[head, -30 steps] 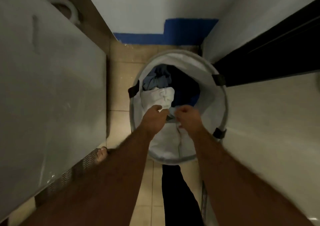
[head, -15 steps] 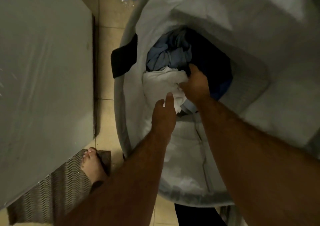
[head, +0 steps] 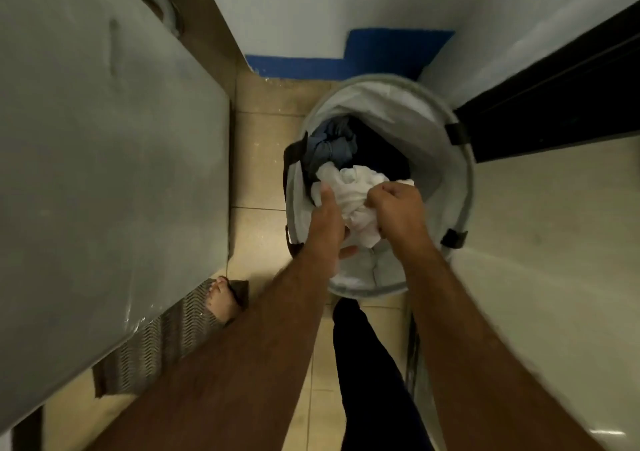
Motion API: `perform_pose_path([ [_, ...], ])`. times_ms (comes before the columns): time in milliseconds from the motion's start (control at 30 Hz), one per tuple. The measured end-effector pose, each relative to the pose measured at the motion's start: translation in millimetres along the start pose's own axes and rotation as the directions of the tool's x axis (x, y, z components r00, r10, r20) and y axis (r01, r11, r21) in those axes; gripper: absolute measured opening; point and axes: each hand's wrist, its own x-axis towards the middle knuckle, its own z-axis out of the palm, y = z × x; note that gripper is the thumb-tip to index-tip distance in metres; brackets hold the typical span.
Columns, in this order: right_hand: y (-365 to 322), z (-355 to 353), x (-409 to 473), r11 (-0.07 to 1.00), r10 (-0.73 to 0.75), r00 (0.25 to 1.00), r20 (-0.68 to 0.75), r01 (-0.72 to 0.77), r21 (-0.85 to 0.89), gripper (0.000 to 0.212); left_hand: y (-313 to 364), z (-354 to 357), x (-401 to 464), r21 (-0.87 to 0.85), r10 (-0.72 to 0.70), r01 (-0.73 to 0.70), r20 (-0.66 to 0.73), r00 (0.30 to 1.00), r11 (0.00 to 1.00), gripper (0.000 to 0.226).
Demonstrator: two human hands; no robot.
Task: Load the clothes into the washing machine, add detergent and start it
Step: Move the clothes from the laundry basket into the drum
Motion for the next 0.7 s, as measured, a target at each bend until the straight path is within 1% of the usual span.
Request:
perform_pose_path([
  [100,-67,-38,-60,0.996,-0.083,0.997,-0.010,0.083,0.013,0.020,15,-2,-78,-0.020,0.033,-0.033,0.013,0.999,0.999,0.072],
  [200,-136,-74,-108,0.988,-0.153,0.988,-0.020,0.153,0.014,0.033,33,-3,-145,-0.062,0.088,-0.085,0.052,0.995,0.994,0.072],
  [300,-201,-106,-155,0.966,-0.260,0.965,-0.026,0.260,0.002,0.025,51,-11,-210,-0.082,0.138,-0.130,0.090,0.986,0.988,0.072],
  [367,-233,-121,-180,0.951,-0.309,0.951,-0.022,0.309,0.013,0.018,61,-19,-243,-0.082,0.157,-0.150,0.096,0.983,0.985,0.080],
  [467,-267,-135,-212,0.971,-0.235,0.969,0.070,0.232,0.050,0.010,75,-30,-285,-0.101,0.195,-0.182,0.148,0.969,0.978,0.084],
  [533,-282,-141,-229,0.973,-0.215,0.971,0.103,0.204,0.107,0.007,85,-34,-311,-0.137,0.225,-0.200,0.199,0.954,0.970,0.086],
  [567,-290,-145,-236,0.963,-0.224,0.968,0.111,0.203,0.176,0.008,90,-35,-321,-0.171,0.245,-0.209,0.229,0.942,0.963,0.089],
  [633,-302,-150,-244,0.926,-0.195,0.965,0.177,0.121,0.358,0.013,101,-33,-330,-0.272,0.241,-0.159,0.299,0.923,0.949,0.097],
  [667,-310,-153,-251,0.906,-0.185,0.958,0.218,0.081,0.415,0.008,106,-33,-333,-0.345,0.241,-0.121,0.330,0.913,0.931,0.097],
  [700,-318,-157,-257,0.888,-0.193,0.944,0.269,0.052,0.456,0.009,110,-31,-340,-0.407,0.244,-0.090,0.343,0.907,0.909,0.092],
])
